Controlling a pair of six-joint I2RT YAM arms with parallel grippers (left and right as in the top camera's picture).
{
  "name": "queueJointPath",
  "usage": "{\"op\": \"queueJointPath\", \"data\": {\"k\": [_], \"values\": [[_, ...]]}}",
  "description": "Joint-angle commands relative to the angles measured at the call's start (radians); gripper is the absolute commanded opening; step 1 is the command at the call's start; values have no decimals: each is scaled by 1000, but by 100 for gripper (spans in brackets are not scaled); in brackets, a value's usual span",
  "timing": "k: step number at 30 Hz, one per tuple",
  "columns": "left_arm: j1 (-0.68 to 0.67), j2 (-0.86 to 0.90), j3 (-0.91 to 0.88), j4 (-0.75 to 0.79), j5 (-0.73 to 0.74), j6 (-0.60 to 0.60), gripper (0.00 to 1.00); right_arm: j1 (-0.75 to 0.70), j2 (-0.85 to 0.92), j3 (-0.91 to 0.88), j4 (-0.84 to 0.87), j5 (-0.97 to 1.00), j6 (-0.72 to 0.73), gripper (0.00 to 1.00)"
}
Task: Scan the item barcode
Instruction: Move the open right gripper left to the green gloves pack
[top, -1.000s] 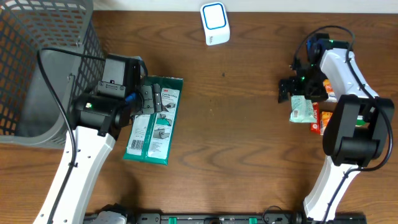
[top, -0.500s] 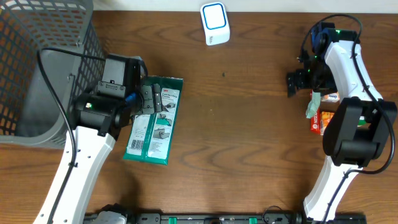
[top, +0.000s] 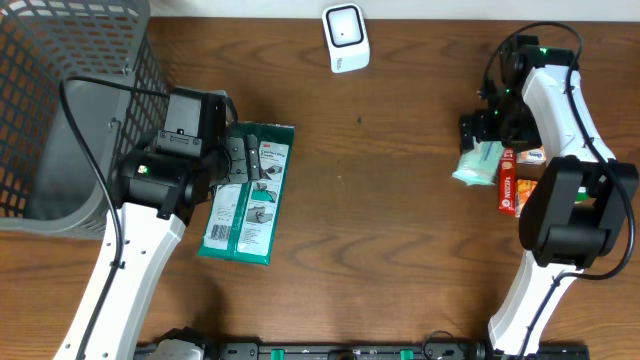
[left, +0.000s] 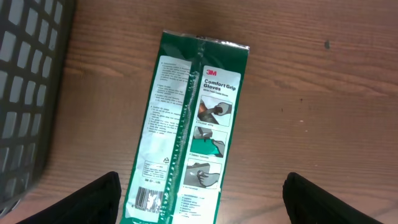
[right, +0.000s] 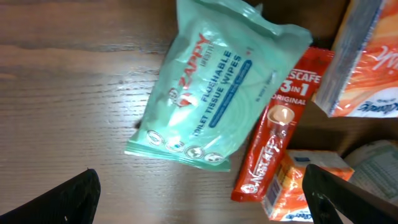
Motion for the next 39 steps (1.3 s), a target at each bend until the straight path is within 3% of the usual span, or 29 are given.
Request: {"op": "queueJointPath", "data": {"k": [1, 6, 7, 8, 11, 12, 19, 21, 28, 33, 39], "values": [[5, 3, 13, 0, -12, 14, 84, -5, -3, 14, 6, -29, 13, 99], [5, 3, 13, 0, -12, 14, 84, -2, -3, 14, 64, -259, 13, 99], [5, 3, 13, 0, -12, 14, 84, 0, -3, 11, 82, -316, 12, 95], [5, 3, 13, 0, -12, 14, 84, 4, -3, 5, 105, -361, 13, 77], [5, 3, 13, 0, -12, 14, 84, 19, -3, -23, 175, -412, 39, 6], [5, 3, 13, 0, -12, 14, 84, 27, -3, -41, 205, -410, 63, 1], [5, 3, 13, 0, -12, 14, 84, 81, -3, -219, 413, -361, 88, 8], [5, 3, 13, 0, -12, 14, 84, 84, -3, -264, 442, -244, 134, 9], [5, 3, 13, 0, -12, 14, 84, 43, -3, -272, 362, 47, 229, 12], [5, 3, 13, 0, -13, 14, 84, 17, -4, -272, 334, -10, 207, 14], [5, 3, 13, 0, -13, 14, 84, 20, -5, -249, 320, -254, 146, 17]]}}
